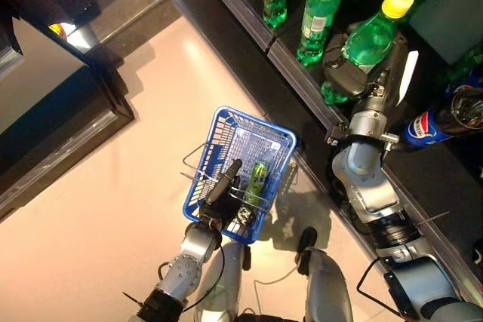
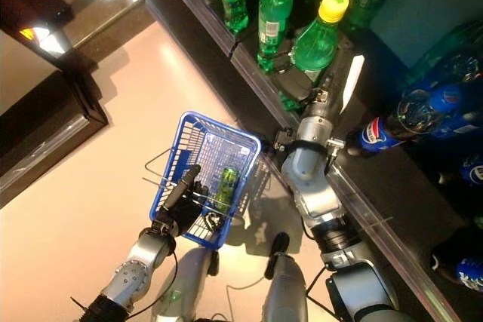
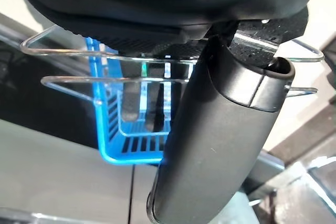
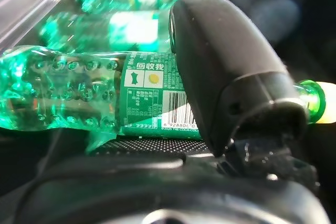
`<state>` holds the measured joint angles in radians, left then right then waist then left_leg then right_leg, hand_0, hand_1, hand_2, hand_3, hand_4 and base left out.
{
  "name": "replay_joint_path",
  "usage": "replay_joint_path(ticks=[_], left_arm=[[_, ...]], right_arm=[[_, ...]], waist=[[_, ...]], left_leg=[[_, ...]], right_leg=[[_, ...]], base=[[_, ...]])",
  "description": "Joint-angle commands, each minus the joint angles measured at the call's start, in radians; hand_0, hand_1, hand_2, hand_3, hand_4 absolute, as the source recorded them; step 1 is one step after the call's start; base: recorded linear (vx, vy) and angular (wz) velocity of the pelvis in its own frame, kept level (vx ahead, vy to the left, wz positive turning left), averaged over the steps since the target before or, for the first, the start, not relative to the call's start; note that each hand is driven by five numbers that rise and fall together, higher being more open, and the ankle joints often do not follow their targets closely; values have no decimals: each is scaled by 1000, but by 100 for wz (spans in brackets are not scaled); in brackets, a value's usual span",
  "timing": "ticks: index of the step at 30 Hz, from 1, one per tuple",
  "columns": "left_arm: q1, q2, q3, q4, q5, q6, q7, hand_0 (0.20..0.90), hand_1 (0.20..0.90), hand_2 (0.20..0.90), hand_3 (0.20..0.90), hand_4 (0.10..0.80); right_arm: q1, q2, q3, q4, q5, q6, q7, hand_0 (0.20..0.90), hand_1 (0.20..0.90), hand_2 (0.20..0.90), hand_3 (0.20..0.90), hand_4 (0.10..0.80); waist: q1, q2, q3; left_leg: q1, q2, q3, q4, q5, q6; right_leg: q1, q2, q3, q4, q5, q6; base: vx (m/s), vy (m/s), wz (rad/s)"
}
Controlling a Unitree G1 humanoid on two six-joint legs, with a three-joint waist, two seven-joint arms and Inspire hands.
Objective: Pick up the drink and place into the basket.
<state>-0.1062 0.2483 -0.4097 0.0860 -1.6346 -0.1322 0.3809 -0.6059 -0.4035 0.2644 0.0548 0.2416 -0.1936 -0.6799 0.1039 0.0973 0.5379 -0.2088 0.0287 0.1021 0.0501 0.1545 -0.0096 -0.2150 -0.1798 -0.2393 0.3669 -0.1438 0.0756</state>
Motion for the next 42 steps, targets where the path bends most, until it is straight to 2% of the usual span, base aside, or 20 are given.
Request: replay_joint_path(ticks=[1, 9, 15, 24, 35, 42], left_arm=[[-18, 10, 94, -415, 33, -6, -139, 300, 300, 300, 200, 100], [5, 6, 95, -443, 39, 8, -92, 300, 300, 300, 200, 100], [0, -2, 66, -445, 36, 19, -81, 300, 300, 300, 200, 100], [-66, -36, -14, -429, 49, -18, -112, 300, 300, 300, 200, 100], [-163, -87, -79, -365, 50, -35, -204, 300, 300, 300, 200, 100], [-191, -117, -103, -310, 60, -37, -239, 300, 300, 300, 200, 100]], right_arm=[[-156, -36, 24, -304, -5, -140, 96, 300, 300, 300, 200, 100], [-83, -5, 78, -407, 38, -125, 157, 300, 300, 300, 200, 100], [-63, 42, 153, -386, 90, -91, 169, 300, 300, 300, 200, 100], [-55, 156, 272, -188, 153, -107, 207, 300, 300, 300, 200, 100], [-108, 235, 300, 89, 125, -166, 220, 300, 300, 300, 200, 100], [-145, 247, 305, 198, 134, -171, 229, 300, 300, 300, 200, 100]], waist=[[-24, -30, -85], [-24, -46, -138], [-20, -44, -151], [-17, -25, -115], [-17, -3, -22], [-16, 4, -18]], left_leg=[[57, -45, -13, 83, -193, -14], [114, -39, -2, 59, -199, -16], [124, -38, -4, 61, -199, -17], [99, -45, -11, 75, -191, -15], [-13, -68, -28, 150, -186, -4], [-62, -76, -27, 175, -186, 1]], right_leg=[[108, 8, 48, -269, 144, 25], [166, 13, 47, -295, 140, 31], [180, 12, 48, -296, 140, 33], [159, -1, 40, -287, 147, 32], [53, -30, 32, -223, 166, 30], [-1, -43, 29, -199, 173, 30]], base=[[51, -4, -1], [51, -6, 0], [6, 0, 0], [-43, 25, 0], [-74, 39, 3], [-6, 22, 3]])
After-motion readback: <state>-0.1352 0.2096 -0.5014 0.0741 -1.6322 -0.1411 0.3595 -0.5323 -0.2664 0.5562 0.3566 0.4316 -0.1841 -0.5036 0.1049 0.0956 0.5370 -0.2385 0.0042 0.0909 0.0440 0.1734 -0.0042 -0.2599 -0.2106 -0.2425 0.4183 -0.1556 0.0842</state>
